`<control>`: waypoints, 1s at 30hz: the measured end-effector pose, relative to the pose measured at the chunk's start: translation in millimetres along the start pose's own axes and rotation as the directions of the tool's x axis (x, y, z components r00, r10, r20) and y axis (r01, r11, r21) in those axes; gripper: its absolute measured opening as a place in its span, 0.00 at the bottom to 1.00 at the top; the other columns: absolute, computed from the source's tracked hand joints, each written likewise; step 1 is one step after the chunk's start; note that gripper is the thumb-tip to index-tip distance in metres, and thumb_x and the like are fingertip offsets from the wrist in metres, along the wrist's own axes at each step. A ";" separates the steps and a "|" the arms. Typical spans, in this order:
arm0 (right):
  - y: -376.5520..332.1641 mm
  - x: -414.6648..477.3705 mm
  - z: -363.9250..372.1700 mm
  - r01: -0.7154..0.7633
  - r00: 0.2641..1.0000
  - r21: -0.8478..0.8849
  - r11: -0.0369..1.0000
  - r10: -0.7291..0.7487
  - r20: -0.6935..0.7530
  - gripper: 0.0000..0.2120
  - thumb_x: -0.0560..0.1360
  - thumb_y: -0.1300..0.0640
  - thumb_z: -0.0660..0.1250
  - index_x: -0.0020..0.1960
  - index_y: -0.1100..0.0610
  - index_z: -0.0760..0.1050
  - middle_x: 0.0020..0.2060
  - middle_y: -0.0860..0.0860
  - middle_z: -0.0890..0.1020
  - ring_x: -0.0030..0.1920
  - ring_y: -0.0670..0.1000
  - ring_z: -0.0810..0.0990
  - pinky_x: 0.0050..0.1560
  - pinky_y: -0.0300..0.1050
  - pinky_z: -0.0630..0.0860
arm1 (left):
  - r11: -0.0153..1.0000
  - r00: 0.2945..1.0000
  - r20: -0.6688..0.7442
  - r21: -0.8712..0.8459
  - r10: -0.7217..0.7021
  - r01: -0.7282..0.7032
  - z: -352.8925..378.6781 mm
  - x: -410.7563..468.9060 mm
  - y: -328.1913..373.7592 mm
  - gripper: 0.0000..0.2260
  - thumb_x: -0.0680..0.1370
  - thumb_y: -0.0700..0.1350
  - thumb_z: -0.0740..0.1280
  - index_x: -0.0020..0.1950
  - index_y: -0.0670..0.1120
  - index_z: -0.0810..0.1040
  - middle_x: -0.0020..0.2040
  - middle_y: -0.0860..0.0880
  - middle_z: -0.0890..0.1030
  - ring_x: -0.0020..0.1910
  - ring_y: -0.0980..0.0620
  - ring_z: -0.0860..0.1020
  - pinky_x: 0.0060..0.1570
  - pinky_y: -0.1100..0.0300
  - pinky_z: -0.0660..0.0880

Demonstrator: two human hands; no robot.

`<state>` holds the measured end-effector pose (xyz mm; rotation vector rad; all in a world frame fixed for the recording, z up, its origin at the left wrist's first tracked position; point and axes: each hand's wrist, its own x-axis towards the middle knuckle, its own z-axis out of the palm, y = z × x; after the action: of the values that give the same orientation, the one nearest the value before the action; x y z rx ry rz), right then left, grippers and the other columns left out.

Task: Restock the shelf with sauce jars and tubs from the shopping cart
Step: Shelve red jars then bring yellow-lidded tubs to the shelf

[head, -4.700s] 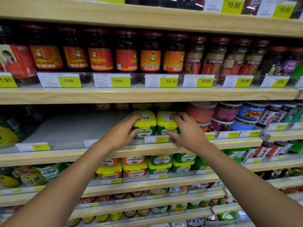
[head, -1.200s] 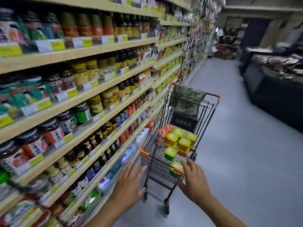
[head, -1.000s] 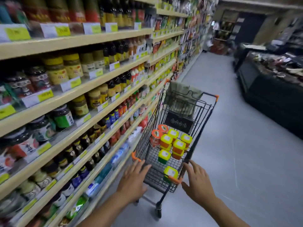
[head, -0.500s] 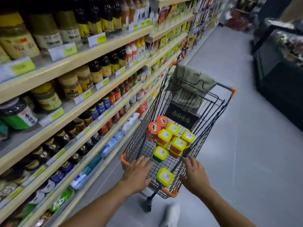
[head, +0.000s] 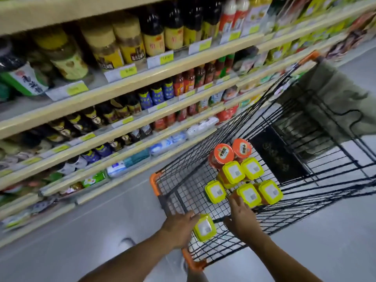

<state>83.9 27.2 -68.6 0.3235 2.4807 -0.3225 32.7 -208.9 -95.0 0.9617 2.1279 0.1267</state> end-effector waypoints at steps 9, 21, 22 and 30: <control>24.6 82.7 37.3 0.049 0.967 0.041 0.998 -0.058 0.249 0.42 0.77 0.41 0.65 0.81 0.57 0.50 0.79 0.61 0.54 0.78 0.62 0.56 0.73 0.53 0.62 | 0.965 0.959 0.127 -0.033 -0.253 0.259 63.7 61.4 25.9 0.37 0.79 0.37 0.65 0.83 0.46 0.49 0.83 0.42 0.50 0.70 0.33 0.70 0.61 0.42 0.73; 38.7 173.4 61.6 0.188 0.958 -0.240 0.952 -0.123 0.260 0.51 0.76 0.53 0.69 0.80 0.52 0.30 0.77 0.58 0.29 0.61 0.61 0.79 0.50 0.48 0.76 | 0.863 0.879 0.182 -0.181 -0.441 0.471 123.3 127.4 37.9 0.44 0.79 0.50 0.67 0.82 0.44 0.37 0.83 0.43 0.43 0.71 0.34 0.68 0.62 0.41 0.72; 40.2 179.8 65.1 0.198 0.957 -0.243 0.950 -0.134 0.257 0.52 0.76 0.54 0.69 0.80 0.52 0.30 0.77 0.59 0.28 0.61 0.62 0.79 0.50 0.47 0.76 | 0.851 0.873 0.177 -0.204 -0.455 0.484 127.6 131.2 38.7 0.45 0.79 0.52 0.67 0.82 0.44 0.37 0.83 0.43 0.42 0.69 0.35 0.70 0.61 0.42 0.73; 42.0 202.7 96.2 0.314 0.934 -0.454 0.834 -0.184 0.307 0.53 0.75 0.59 0.68 0.78 0.53 0.26 0.77 0.64 0.31 0.53 0.65 0.82 0.41 0.56 0.83 | 0.844 0.865 0.124 -0.188 -0.486 0.502 137.2 140.4 44.8 0.58 0.72 0.55 0.76 0.80 0.46 0.32 0.81 0.43 0.40 0.66 0.35 0.70 0.56 0.42 0.75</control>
<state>-10.4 69.0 -272.3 -0.2516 2.2474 0.1736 97.1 -111.7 -259.2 0.2642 2.1718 0.0591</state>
